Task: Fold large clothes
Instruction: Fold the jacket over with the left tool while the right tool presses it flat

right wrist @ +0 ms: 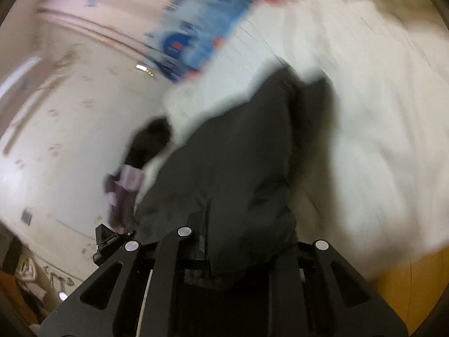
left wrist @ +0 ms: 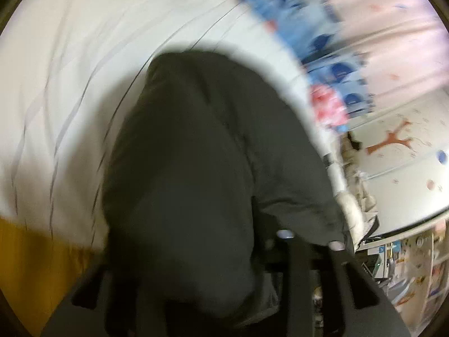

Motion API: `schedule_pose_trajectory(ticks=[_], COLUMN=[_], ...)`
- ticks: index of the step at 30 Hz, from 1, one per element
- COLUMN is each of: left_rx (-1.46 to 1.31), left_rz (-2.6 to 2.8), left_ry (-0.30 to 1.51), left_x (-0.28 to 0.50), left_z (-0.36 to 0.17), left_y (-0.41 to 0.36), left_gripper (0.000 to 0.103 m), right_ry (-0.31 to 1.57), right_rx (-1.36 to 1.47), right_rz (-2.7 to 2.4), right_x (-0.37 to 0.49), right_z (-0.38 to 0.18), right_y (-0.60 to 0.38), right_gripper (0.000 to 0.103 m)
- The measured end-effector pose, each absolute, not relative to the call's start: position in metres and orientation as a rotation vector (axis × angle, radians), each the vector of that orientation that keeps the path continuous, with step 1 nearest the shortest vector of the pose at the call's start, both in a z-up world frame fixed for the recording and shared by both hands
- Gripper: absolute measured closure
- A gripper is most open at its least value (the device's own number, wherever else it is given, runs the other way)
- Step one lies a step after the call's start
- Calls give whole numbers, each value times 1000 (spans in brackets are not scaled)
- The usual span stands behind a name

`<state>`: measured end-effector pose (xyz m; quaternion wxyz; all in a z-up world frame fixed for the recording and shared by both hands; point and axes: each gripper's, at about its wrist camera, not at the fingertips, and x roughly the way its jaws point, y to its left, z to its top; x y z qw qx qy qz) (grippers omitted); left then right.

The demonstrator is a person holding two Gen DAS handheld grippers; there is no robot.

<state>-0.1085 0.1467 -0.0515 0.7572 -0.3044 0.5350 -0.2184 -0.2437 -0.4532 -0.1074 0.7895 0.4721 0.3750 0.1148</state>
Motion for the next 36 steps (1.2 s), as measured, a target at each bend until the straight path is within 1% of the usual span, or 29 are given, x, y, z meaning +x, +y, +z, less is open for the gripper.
schedule_pose_trajectory(ticks=[1,3,4,5,6,8,9,10,11,12,13,14,15,17,19,21,22,23,24,25,26,28,31,33,35,36], left_rx=[-710,-756,-754,-752,-753,-741,-739,-743,-752,-762,-774,-794,-813,-820,-835,-842,-842,-848,-853,-849,-846,-846,-847,-865,-890,-906], left_rz=[-481,-476,-465,-455,-450,-460,-457,-456,-458,-454,-446,-440,-428,-412,-401,-391,-390,-398,-410,-411,-410,-415,-432,-430,-395,-371], left_ry=[1175,1139,1125,1107,1089,1097,1113,1122,1132,1138,1140,1142,1141,1137,1137,1133,1126,1114,1103,1102,1104,1111,1109,1103,1082,1062], left_x=[-111,-115,-116,-116,-114,-110,-105,-103,-99,-95,-96,-97,-95,-94,-94,-94,-95,-95,-95,-94,-94,-96,-103,-108,-113,-114], left_z=[-66,-70,-68,-66,-64,-68,-71,-74,-78,-82,-84,-88,-90,-91,-94,-95,-95,-94,-93,-92,-92,-94,-96,-96,-95,-94], left_y=[151,157,157,158,157,154,149,146,140,134,136,137,135,130,132,132,133,133,133,132,132,137,144,153,162,168], left_gripper=[49,43,32,21,19,17,17,16,13,11,10,10,10,10,10,11,11,12,13,17,18,19,19,19,19,19], right_ry=[792,734,695,672,649,609,589,561,555,558,577,609,664,719,782,855,936,976,989,1009,1027,1034,939,907,913,928], right_rx=[1099,1149,1152,1153,1143,1036,984,887,818,761,671,582,469,337,182,57,-2,-12,-12,-20,-22,3,11,-28,-71,-103], right_rz=[256,228,208,181,123,-15,-34,-33,-18,5,37,56,89,131,123,71,44,46,43,42,46,53,40,38,27,16], right_x=[-254,-274,-285,-293,-301,-308,-307,-295,-282,-268,-243,-217,-182,-133,-79,-35,-13,-3,5,8,7,-1,-17,-7,8,23], right_z=[-121,-121,-116,-112,-105,-78,-65,-39,-22,-9,8,20,28,29,13,-21,-54,-76,-83,-86,-85,-76,-45,-28,-27,-36], right_y=[-461,-470,-475,-479,-485,-491,-488,-476,-463,-451,-429,-405,-373,-329,-282,-250,-237,-232,-229,-226,-225,-228,-229,-221,-208,-207], right_gripper=[79,73,72,69,64,59,59,59,59,54,49,41,36,36,36,36,36,33,31,31,31,31,30,29,28,26])
